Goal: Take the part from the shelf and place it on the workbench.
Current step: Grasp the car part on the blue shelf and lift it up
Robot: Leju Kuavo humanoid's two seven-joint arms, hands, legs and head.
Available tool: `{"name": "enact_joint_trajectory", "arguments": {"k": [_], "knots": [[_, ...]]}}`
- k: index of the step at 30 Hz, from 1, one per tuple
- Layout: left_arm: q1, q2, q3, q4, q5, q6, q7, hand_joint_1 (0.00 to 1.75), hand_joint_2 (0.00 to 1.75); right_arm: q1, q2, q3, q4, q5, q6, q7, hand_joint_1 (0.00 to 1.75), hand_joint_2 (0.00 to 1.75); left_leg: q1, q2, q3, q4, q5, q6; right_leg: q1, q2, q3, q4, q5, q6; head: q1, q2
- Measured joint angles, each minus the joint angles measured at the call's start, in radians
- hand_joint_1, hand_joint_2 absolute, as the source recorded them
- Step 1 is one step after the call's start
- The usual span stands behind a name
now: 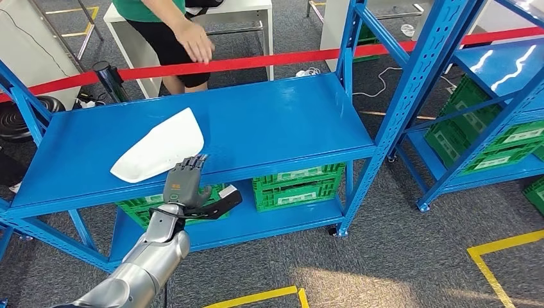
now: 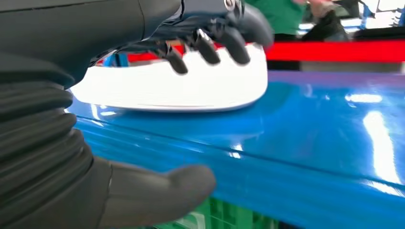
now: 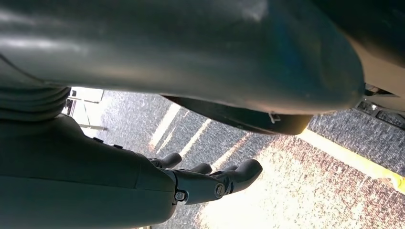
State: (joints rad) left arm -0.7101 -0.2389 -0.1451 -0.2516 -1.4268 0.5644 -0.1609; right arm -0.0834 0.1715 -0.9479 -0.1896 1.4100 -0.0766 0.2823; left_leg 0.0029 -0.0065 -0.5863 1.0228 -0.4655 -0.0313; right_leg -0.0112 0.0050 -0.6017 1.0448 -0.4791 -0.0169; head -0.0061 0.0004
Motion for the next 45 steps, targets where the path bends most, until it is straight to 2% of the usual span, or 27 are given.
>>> {"name": "enact_joint_trajectory", "arguments": {"k": [4,11,17,24,33,45], "knots": [[0.019,0.003,0.012,-0.005,0.057,-0.056,-0.080,0.00,1.75,0.000,0.003,0.000,0.000,0.000,0.005,0.000,0.00,0.00,0.000,0.000,0.000,0.000,0.000,0.000,0.000,0.000,0.000,0.000,0.000,0.000,0.000,0.000],[0.075,0.002,0.042,-0.040,0.172,-0.100,-0.288,0.00,1.75,-0.004,0.003,0.000,0.000,-0.014,-0.023,0.000,0.00,0.00,0.000,0.000,0.000,0.000,0.000,0.001,0.000,0.000,0.000,0.000,-0.001,0.001,0.000,0.000],[0.113,-0.031,0.042,-0.097,0.214,-0.131,-0.356,0.00,1.75,-0.011,0.003,0.000,0.000,-0.016,-0.033,0.000,0.00,0.00,0.000,0.000,-0.001,0.001,-0.001,0.001,0.000,-0.001,0.000,0.000,-0.001,0.001,0.000,0.000],[0.124,-0.066,0.018,-0.148,0.229,-0.132,-0.313,0.00,1.75,-0.014,0.004,0.000,0.000,-0.029,-0.034,0.000,0.00,0.00,0.000,0.000,-0.001,0.001,-0.001,0.001,0.000,-0.001,0.000,0.000,-0.001,0.001,0.000,0.000],[0.097,-0.068,-0.013,-0.150,0.251,-0.094,-0.190,0.00,1.75,-0.006,0.004,0.000,0.000,-0.029,-0.013,0.000,0.00,0.00,0.000,0.000,-0.001,0.001,-0.001,0.001,0.000,-0.001,0.000,0.000,-0.001,0.001,0.000,0.000],[0.015,-0.028,-0.055,-0.101,0.151,0.086,-0.001,0.00,1.75,-0.004,0.004,0.000,0.000,-0.018,-0.024,0.000,0.00,0.00,0.000,0.000,-0.001,0.002,-0.001,0.001,0.000,-0.001,0.000,0.000,0.000,0.001,0.000,0.000]]}}
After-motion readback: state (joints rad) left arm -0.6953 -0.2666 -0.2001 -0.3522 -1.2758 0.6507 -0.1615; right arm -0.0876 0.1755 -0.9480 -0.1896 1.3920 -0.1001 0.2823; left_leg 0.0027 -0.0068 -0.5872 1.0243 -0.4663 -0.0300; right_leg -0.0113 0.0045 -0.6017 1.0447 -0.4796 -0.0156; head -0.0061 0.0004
